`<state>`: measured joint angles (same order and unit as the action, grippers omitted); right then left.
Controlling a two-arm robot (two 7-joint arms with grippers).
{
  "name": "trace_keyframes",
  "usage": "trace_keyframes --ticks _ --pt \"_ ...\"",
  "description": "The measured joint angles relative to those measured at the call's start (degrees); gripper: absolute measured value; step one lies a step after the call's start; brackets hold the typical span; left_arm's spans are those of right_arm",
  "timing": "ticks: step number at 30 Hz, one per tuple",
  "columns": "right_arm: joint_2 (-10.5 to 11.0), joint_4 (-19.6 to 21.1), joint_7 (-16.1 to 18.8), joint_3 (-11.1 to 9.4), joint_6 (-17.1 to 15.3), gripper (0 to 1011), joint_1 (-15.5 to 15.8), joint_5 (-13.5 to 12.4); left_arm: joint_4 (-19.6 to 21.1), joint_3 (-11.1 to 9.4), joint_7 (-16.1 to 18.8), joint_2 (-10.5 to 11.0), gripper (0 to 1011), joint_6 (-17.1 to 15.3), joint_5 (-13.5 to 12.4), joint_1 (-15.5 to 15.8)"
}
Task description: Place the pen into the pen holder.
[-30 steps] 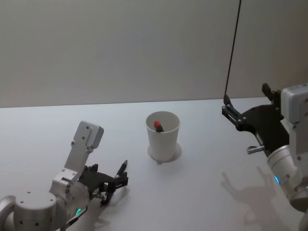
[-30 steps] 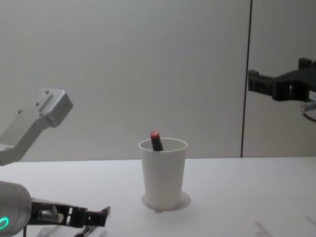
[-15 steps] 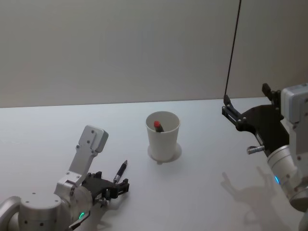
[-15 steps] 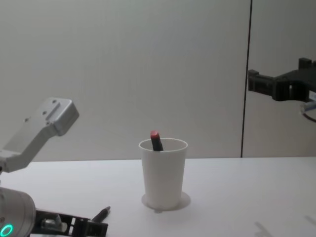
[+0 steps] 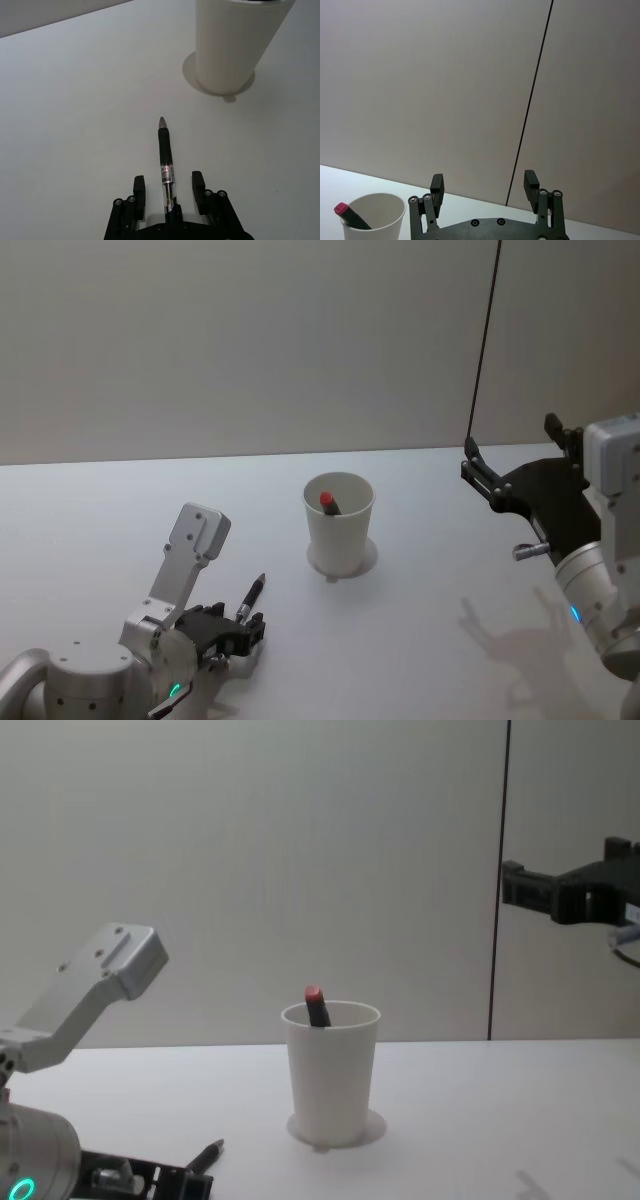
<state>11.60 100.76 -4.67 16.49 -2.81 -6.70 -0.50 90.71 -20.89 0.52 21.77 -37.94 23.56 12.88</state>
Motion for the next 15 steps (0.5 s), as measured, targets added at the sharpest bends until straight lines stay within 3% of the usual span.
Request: trace_keyframes --ticks 15 --pt "0.0 0.0 0.0 0.0 0.0 1002 0.0 0.0 0.1 -0.1 0.5 -0.7 497 -0.8 -0.2 -0.1"
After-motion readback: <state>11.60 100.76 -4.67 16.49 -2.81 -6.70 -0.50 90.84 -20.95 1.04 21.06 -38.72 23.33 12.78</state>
